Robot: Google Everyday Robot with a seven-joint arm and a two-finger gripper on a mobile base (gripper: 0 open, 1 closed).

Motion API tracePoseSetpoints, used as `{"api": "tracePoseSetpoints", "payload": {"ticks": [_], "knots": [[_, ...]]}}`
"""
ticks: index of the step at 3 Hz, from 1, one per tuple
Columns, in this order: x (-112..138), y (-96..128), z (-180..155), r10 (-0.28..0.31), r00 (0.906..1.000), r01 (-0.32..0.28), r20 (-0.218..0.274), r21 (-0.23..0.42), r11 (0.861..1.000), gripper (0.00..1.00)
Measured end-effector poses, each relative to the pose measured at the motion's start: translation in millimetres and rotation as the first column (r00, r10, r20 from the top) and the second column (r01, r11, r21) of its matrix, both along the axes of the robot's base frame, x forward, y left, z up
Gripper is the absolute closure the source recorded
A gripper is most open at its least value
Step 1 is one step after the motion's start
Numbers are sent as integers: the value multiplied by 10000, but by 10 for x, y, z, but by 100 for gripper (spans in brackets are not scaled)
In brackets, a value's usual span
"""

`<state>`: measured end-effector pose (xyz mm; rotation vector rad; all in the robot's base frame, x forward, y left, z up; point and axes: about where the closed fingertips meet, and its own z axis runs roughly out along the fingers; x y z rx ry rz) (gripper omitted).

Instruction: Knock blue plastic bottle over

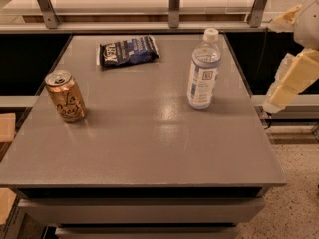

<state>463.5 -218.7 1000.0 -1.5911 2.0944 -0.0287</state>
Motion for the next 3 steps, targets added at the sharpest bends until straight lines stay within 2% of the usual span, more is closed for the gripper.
{"api": "tracePoseSetpoints", "payload": {"ticks": [1,2,3], "knots": [[144,-59,-17,-11,9993,-31,363,1133,9936,0],[242,-73,-57,72,9975,-234,700,2342,9719,0],[325,4,-104,386,9948,-685,946,3371,9390,0]]}}
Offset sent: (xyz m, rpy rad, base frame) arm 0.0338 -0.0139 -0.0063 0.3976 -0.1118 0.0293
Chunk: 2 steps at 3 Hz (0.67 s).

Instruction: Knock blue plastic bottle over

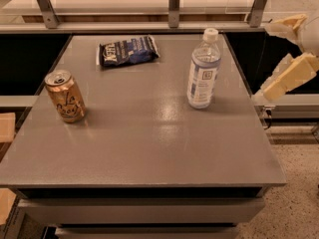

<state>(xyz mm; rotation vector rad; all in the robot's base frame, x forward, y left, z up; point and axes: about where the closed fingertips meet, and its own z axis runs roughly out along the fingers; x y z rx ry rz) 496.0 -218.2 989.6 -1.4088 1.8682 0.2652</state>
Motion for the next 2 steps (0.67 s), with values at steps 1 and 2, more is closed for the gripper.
{"api": "tracePoseSetpoints", "payload": {"ticks": [1,2], "knots": [[90,118,-37,527,9984,-545,224,913,9943,0],[160,205,-50,945,9946,-1004,440,1603,9819,0]]}}
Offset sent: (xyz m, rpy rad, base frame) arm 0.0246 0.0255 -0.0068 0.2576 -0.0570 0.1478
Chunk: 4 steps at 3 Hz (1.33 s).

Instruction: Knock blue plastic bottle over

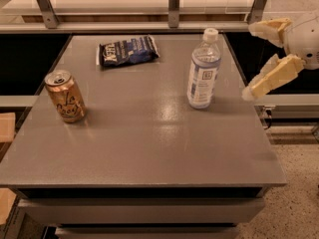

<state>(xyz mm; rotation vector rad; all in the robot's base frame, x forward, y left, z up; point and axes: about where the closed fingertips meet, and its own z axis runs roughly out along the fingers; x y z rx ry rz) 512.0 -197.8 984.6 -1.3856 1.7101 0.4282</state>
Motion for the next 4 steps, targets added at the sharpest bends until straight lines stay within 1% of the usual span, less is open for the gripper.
{"api": "tracePoseSetpoints", "payload": {"ticks": [1,2,3,4], "knots": [[64,69,-24,445,9989,-456,153,778,9959,0],[110,152,-74,944,9951,-979,296,1573,9827,0],[142,257,-120,1427,9889,-1485,423,2170,9648,0],[163,375,-166,1875,9810,-1943,509,2557,9470,0]]}}
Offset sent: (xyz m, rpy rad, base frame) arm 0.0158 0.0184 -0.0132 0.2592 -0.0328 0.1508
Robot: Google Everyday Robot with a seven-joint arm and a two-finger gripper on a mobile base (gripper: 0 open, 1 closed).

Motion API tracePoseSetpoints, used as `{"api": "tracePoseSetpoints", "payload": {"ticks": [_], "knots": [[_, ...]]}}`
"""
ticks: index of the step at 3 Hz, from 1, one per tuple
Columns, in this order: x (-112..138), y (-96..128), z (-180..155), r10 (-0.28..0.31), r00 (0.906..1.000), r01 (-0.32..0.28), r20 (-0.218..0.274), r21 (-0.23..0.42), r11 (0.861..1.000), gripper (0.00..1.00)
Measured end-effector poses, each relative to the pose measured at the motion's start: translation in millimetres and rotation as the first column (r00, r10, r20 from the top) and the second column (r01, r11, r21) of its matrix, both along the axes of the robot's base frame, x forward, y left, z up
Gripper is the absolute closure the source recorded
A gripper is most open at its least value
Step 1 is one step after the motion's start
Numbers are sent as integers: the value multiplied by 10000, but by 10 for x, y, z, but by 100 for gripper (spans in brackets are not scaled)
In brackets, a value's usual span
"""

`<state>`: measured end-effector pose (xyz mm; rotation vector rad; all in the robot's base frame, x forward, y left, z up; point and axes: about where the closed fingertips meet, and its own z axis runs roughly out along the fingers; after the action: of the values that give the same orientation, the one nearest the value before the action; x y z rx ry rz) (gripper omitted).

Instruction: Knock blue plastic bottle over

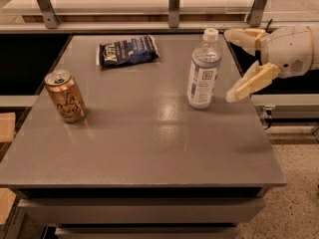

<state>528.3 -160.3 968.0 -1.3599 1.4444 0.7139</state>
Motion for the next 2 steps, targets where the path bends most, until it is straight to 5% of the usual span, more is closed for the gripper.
{"api": "tracePoseSetpoints", "payload": {"ticks": [2], "knots": [[29,254,-70,953,9954,-956,84,687,9930,0]]}}
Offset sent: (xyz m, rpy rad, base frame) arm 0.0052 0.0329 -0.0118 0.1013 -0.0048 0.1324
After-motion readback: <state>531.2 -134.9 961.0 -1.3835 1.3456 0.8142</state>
